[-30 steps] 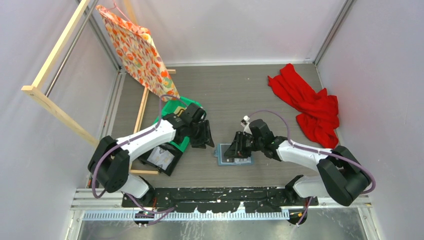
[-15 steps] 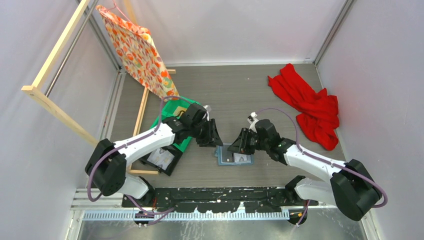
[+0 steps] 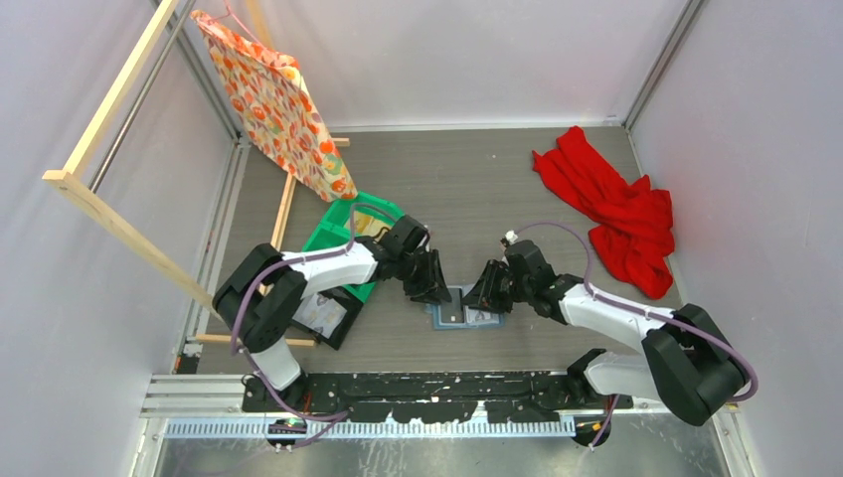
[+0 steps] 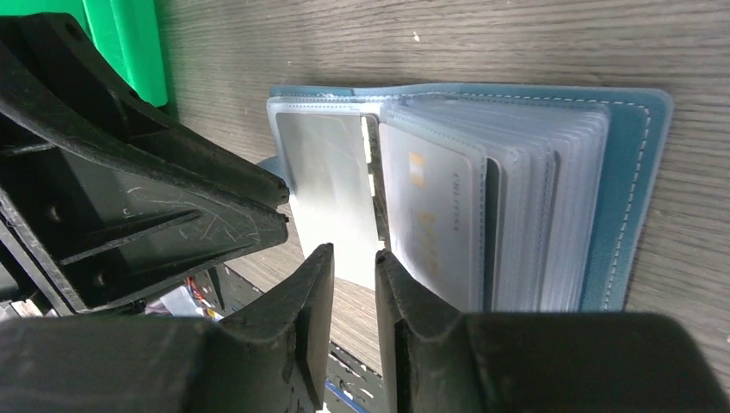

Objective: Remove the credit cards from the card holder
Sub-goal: Remove the credit card from the card holder.

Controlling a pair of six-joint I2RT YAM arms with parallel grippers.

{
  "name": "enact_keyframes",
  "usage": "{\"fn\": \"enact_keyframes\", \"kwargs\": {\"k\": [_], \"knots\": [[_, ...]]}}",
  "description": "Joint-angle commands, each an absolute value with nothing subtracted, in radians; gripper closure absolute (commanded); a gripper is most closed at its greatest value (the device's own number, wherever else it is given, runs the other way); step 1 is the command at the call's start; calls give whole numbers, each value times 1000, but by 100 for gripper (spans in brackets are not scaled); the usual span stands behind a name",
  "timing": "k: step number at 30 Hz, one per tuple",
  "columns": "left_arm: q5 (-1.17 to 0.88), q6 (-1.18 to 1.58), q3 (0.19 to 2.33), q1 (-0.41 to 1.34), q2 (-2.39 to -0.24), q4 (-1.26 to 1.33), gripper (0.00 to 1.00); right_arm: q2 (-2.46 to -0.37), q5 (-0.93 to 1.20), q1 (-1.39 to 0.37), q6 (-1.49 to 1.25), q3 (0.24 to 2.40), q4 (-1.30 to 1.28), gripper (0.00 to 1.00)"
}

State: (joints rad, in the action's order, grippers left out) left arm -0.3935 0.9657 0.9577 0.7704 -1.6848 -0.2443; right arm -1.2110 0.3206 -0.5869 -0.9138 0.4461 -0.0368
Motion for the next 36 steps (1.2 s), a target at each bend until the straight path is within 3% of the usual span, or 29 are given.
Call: {"fn": "enact_keyframes", "kwargs": {"k": [1, 14, 18, 22, 30, 36], "knots": [[-387, 963, 950, 764, -1704, -227, 65, -1226, 282, -586, -924, 491, -44, 69], [-406, 948, 909, 743, -1806, -186, 69, -1263, 266, -592, -943, 506, -40, 67], [-400, 944, 904, 739, -1824, -194, 79, -1288, 249, -598, -957, 511, -49, 67], [-395, 935, 904, 735, -1845, -208, 99, -1301, 216, -604, -974, 508, -66, 66], [-392, 915, 913, 735, -1885, -219, 100, -1286, 127, -610, -980, 506, -132, 64], [-415, 910, 918, 735, -1923, -206, 99, -1296, 179, -610, -1014, 468, -40, 62]]}}
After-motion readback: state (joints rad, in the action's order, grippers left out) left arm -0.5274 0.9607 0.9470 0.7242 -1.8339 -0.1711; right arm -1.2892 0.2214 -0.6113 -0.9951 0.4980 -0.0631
